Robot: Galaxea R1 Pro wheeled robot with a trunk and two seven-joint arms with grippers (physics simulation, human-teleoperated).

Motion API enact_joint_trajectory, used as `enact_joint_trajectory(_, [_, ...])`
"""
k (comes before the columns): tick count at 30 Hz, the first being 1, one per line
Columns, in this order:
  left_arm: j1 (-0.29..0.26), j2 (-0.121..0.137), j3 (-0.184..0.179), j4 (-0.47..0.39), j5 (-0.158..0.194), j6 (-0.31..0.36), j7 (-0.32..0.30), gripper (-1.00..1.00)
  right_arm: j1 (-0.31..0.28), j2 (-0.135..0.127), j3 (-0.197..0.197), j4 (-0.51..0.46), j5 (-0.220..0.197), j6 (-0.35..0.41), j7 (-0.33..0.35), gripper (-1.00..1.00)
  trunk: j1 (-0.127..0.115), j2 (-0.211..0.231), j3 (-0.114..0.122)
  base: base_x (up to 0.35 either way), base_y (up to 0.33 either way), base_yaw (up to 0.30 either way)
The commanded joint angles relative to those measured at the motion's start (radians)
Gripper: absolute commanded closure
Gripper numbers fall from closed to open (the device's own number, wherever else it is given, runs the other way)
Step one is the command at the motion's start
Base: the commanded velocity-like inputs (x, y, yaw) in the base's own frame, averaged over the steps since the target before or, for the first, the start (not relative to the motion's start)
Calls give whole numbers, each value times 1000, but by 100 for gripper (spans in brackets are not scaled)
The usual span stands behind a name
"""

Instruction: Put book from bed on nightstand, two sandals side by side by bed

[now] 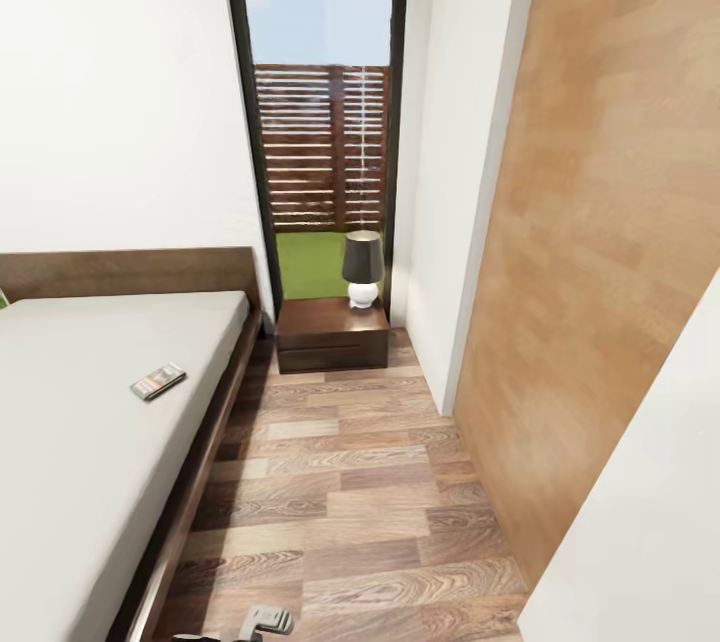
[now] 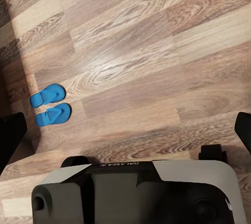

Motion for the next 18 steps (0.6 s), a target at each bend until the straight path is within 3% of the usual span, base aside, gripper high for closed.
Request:
enact_joint_trajectory(1, [0,0,-6,-2,8,8,-4,-100,-2,0,8,4,-11,0,6,-100,1,-2,-2,111,-109,0])
enact_joint_trajectory(13, [0,0,-5,-2,9,8,-3,-100,-2,0,8,4,-11,-1,4,-100,1,-2,-2,88,-67,0])
enact_joint_trajectory(18, [0,0,-5,-2,8,8,-3,-100,-2,0,8,4,-11,-1,4,-100,1,-2,-2,244,-5,0])
